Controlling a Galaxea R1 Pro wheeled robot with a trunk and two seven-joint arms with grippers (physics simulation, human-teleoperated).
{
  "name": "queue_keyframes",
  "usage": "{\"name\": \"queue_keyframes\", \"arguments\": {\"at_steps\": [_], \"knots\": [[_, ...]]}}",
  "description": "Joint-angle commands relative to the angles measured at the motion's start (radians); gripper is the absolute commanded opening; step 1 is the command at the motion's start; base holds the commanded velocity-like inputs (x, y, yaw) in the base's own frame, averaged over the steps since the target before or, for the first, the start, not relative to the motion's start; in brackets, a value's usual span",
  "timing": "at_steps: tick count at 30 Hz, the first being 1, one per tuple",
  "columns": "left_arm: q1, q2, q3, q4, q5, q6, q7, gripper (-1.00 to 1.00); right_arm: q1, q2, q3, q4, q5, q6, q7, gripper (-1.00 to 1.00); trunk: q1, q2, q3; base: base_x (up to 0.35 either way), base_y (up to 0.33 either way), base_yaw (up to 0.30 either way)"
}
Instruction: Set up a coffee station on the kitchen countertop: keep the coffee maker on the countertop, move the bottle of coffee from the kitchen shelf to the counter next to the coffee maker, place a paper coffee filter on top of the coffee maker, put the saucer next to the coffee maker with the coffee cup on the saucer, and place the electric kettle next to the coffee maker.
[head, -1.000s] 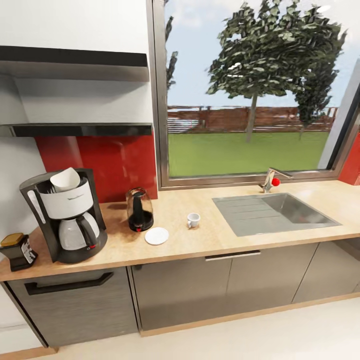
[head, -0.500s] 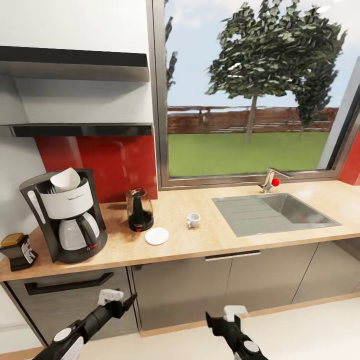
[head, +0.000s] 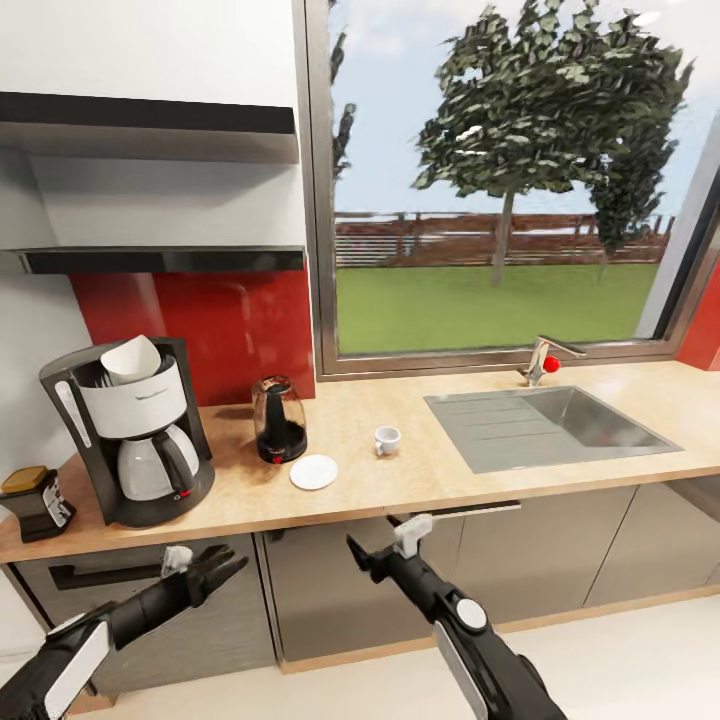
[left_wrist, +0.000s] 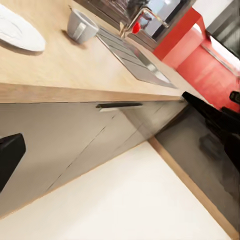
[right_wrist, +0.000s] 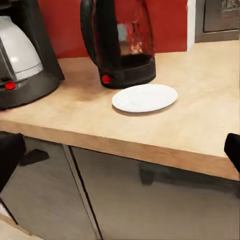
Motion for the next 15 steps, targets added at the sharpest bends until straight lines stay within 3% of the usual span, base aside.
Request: {"name": "queue_keyframes", "arguments": {"at_steps": [1,3,4,8,9,10,11,14,15], "knots": [[-0.002,0.004,-0.002,-0.009,0.012,0.015,-0.011,1.0,0.0,0.001,0.007,-0.021,-0.011,-0.001,0.007,1.0,0.0,-0.001,0.0,0.0,0.0,0.0],[-0.004,0.007,0.001,-0.035,0.014,0.039,-0.031,1.0,0.0,0.002,0.014,-0.079,-0.013,0.006,0.009,1.0,0.0,-0.001,0.0,0.0,0.0,0.0],[-0.007,0.009,0.008,-0.068,0.015,0.097,-0.055,1.0,0.0,0.003,0.018,-0.157,-0.014,0.055,0.01,1.0,0.0,-0.001,0.0,0.0,0.0,0.0],[-0.026,0.01,0.079,-0.121,0.018,0.165,-0.067,1.0,0.0,0.011,0.019,-0.28,-0.017,0.204,0.011,1.0,0.0,-0.001,0.0,0.0,0.0,0.0],[-0.066,0.01,0.105,-0.139,0.017,0.239,-0.067,1.0,0.0,0.025,0.016,-0.356,-0.016,0.27,0.009,1.0,0.0,-0.001,0.0,0.0,0.0,0.0],[-0.114,0.009,0.128,-0.144,0.014,0.278,-0.056,1.0,0.0,0.061,-0.02,-0.402,-0.015,0.356,-0.006,1.0,0.0,-0.001,0.0,0.0,0.0,0.0],[-0.238,0.004,0.17,-0.138,0.007,0.339,0.073,1.0,-0.006,0.076,-0.102,-0.439,-0.016,0.462,-0.177,1.0,0.0,-0.001,0.0,0.0,0.0,0.0],[-0.286,-0.005,0.174,-0.134,0.013,0.364,0.218,1.0,-0.028,0.076,-0.111,-0.436,-0.068,0.476,-0.295,1.0,0.0,-0.001,0.0,0.0,0.0,0.0],[-0.301,-0.025,0.175,-0.135,0.021,0.368,0.299,1.0,-0.052,0.076,-0.112,-0.426,-0.194,0.494,-0.373,1.0,0.0,-0.001,0.0,0.0,0.0,0.0]]}}
